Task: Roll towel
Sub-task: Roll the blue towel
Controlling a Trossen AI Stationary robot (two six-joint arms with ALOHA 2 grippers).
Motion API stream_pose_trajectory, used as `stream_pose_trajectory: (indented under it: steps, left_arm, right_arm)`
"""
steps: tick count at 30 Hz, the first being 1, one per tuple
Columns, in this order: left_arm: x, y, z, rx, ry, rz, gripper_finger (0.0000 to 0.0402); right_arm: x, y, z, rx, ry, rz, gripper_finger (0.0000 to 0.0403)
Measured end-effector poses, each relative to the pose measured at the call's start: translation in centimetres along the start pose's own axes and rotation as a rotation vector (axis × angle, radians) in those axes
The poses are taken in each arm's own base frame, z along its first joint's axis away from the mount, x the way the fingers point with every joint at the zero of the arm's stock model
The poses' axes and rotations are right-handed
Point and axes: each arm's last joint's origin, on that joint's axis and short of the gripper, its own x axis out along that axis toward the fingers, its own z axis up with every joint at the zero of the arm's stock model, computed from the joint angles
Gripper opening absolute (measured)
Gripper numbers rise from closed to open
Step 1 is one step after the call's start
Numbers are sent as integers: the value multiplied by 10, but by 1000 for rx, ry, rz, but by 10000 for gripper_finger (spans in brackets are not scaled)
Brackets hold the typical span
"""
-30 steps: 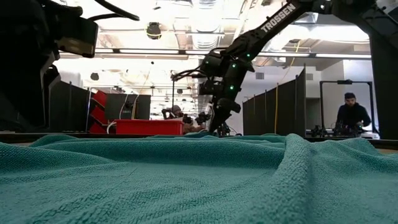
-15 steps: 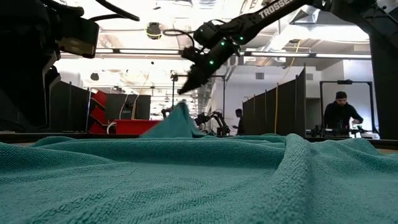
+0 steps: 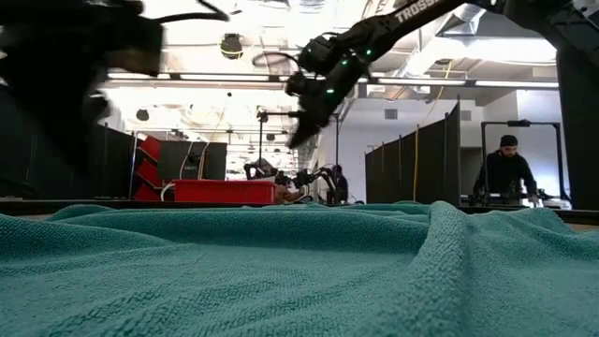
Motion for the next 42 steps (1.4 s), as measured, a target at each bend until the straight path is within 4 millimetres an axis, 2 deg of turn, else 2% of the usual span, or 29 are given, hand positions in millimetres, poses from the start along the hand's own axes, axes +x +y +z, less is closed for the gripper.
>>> stream_pose_trajectory:
  steps: [4,8,12,17,23,29,31,35,39,42]
  left_arm:
    - [-3,13,41,70,-58,9,143]
    - [-6,41,87,157,-111,52,143]
    - [-2,85,120,174,-130,127,143]
    - [9,145,148,181,-98,201,143]
    - [14,185,171,307,-153,142,143]
    - [11,213,179,407,-191,137,143]
    - [18,224,181,390,-178,121,143]
    - [43,239,180,391,-112,103,143]
    - [65,242,182,433,-62,88,143]
    - [73,243,185,440,-40,87,143]
  right_arm:
    - [-4,11,-35,13,292,223,112]
    - [-5,38,-59,64,400,479,110]
    - [-7,75,-74,4,386,534,102]
    - [-13,125,-88,-34,294,521,97]
    - [-26,171,-88,-33,195,525,97]
    - [-27,217,-83,-80,187,485,97]
    - [-24,228,-83,-71,186,471,97]
    - [-23,238,-81,-30,178,433,97]
    - [-23,240,-83,16,195,411,97]
    - [-20,244,-91,51,213,411,97]
